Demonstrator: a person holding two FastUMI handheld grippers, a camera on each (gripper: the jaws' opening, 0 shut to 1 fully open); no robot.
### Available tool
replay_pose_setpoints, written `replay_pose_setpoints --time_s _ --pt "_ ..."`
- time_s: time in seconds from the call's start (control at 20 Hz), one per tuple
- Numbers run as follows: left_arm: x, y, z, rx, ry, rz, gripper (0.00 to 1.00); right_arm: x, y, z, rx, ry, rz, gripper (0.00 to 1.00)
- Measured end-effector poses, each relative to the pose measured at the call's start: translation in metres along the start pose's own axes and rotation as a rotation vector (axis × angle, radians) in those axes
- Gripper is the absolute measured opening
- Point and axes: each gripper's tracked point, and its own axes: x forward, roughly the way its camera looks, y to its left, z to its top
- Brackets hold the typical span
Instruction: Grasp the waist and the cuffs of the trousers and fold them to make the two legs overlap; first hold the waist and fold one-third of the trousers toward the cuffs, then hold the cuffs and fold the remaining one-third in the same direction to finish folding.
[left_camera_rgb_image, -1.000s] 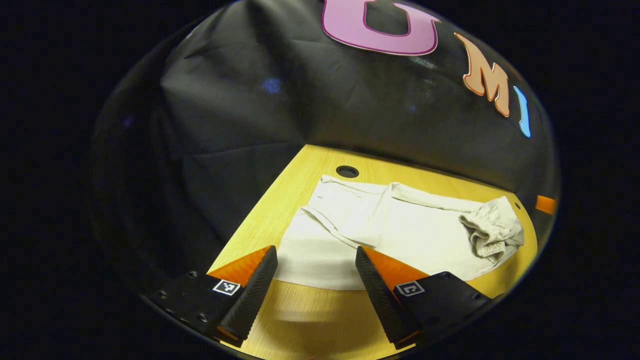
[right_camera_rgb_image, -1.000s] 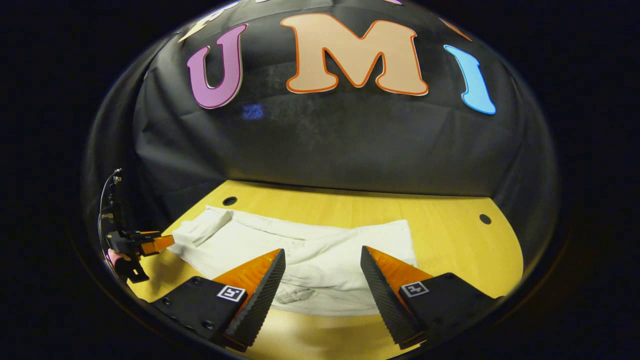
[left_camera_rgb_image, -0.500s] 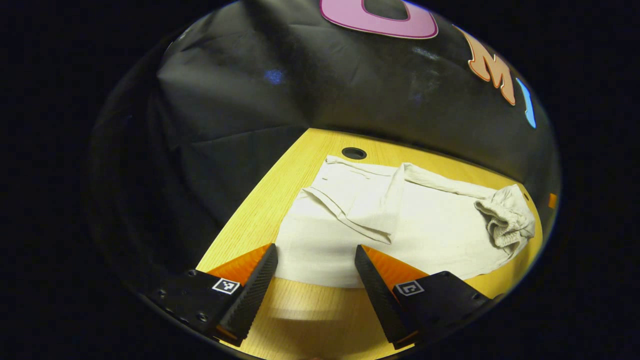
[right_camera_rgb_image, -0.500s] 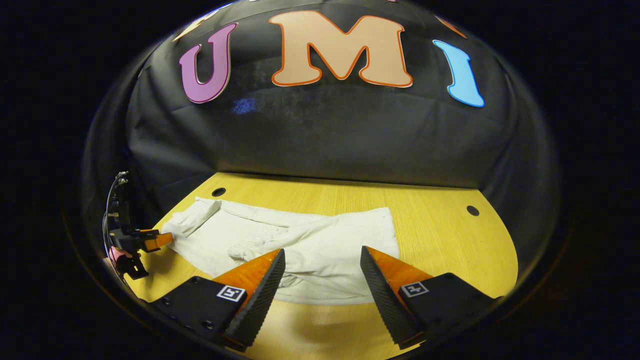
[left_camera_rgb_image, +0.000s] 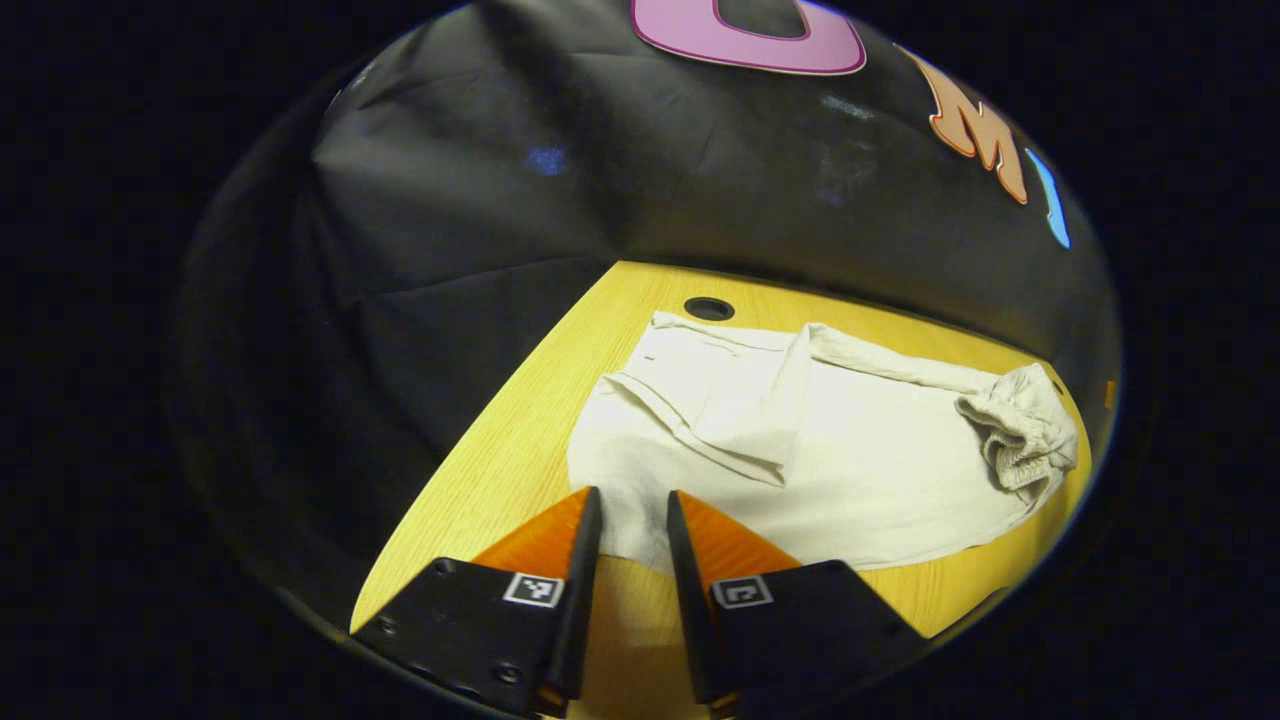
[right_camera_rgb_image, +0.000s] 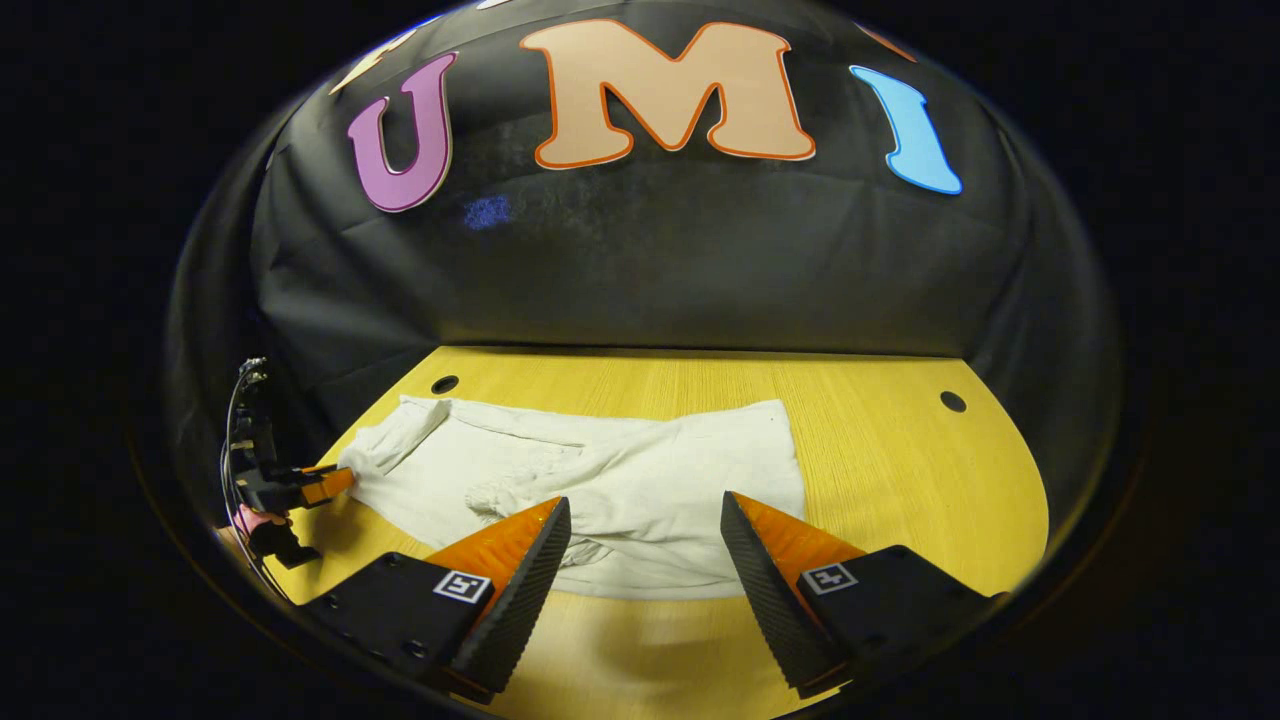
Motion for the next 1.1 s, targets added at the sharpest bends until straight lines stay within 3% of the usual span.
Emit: replay_pose_setpoints --time_s 0.05,0.1,0.15,0.3,0.5,0.55,0.65,0.8,1.1 --pt "0.0 -0.003 0.002 -0.008 -0.003 -0.006 0.22 -0.001 -0.001 -0.001 0.001 0.003 -0.003 0.93" --pt "0.0 -0.004 0.002 -0.014 -0.011 -0.008 0.17 -0.003 -0.002 -0.002 0.0 0.004 -0.005 0.97" --pt "0.001 -0.004 0.005 -0.019 -0.016 -0.004 0.06 -0.004 -0.002 -0.002 -0.002 0.003 -0.005 0.93" --pt "-0.003 -0.008 0.006 -0.036 -0.004 -0.006 0.02 -0.01 -0.003 0.0 -0.008 0.0 -0.002 0.97" --pt "-0.014 -0.027 0.019 -0.078 -0.031 -0.063 0.0 -0.016 -0.003 0.005 -0.008 -0.015 0.002 0.97" --pt "-0.019 -0.033 0.025 -0.078 -0.042 -0.075 0.0 -0.017 -0.003 0.006 -0.01 -0.021 0.005 0.93" --pt "-0.029 -0.048 0.038 -0.066 -0.065 -0.108 0.0 -0.021 -0.004 0.007 -0.016 -0.027 0.009 0.97" --pt "-0.046 -0.08 0.06 -0.053 -0.11 -0.159 0.0 -0.029 -0.005 0.008 -0.007 -0.034 0.025 0.93" --pt "-0.078 -0.172 0.102 -0.029 -0.172 -0.285 0.0 -0.051 -0.025 0.015 0.009 -0.06 0.051 0.96"
